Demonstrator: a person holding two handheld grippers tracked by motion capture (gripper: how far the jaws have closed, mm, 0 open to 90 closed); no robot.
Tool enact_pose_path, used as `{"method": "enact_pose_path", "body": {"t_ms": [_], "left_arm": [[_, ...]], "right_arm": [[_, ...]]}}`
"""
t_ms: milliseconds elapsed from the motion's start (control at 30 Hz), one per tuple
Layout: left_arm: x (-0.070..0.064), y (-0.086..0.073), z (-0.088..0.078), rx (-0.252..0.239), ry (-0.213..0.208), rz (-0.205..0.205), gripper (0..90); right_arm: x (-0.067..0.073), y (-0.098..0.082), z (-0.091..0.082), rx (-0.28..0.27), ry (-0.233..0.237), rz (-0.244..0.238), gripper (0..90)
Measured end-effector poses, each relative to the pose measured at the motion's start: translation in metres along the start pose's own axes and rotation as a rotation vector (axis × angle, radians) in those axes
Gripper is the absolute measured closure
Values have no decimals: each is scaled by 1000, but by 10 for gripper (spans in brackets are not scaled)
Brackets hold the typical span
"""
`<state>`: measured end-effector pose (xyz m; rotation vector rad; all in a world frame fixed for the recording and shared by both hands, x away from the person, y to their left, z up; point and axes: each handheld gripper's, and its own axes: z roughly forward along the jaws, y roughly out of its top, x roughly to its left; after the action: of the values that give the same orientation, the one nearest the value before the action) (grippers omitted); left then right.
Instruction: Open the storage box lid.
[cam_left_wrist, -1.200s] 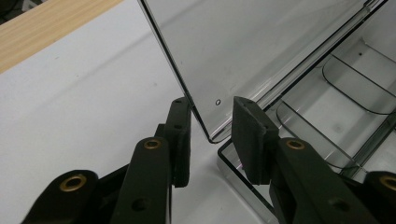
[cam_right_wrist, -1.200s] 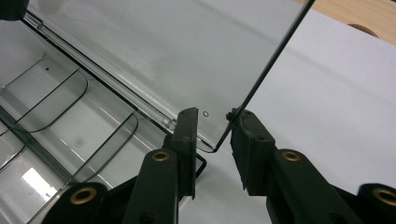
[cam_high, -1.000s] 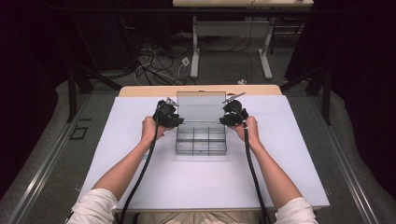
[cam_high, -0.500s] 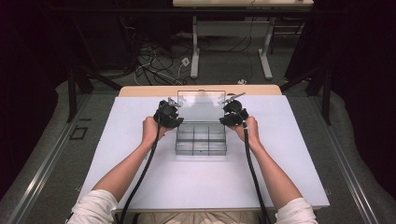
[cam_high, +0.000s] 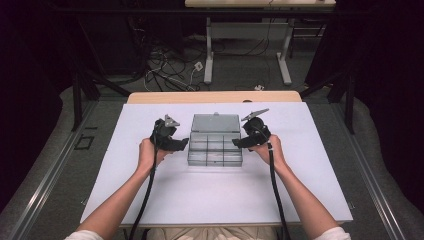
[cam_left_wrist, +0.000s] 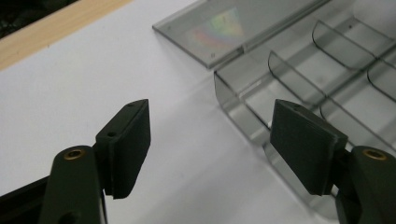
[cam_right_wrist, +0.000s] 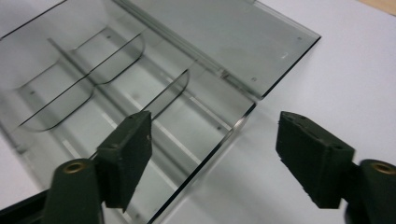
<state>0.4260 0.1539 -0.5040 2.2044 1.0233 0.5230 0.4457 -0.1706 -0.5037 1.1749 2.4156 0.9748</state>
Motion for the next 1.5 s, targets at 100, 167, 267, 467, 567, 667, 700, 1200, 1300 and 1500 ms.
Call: {"method": "enact_pose_path", "body": {"t_ms": [100,167,267,467,567,667,700,1200,1300,1500], "left_arm": [[2,-11,-7,10,-2,-10,230],[4,-17,-12,21,-6,-7,198],[3,-25,-17,25,-10,-3,164],[4,-40,-26,13,0,15,132],[3,-48,-30,32,-1,19,102],[2,-57,-34,50,3,22,72],[2,-59,-35,52,5,16,60],[10,-81,-57,49,33,-31,2],[11,-83,-57,44,33,-40,1],[13,-83,-56,49,38,-47,0]], "right_arm": [[5,-7,-8,-15,24,-19,198],[8,-12,-13,-26,34,-28,182],[14,-19,-19,-33,48,-35,165],[23,-38,-30,-34,76,-43,118],[24,-46,-36,-50,86,-55,81],[24,-54,-41,-58,89,-46,56],[24,-57,-42,-62,91,-47,49],[36,-93,-53,-45,97,-62,0],[36,-97,-56,-46,100,-49,0],[39,-105,-61,-59,99,-45,0]]}}
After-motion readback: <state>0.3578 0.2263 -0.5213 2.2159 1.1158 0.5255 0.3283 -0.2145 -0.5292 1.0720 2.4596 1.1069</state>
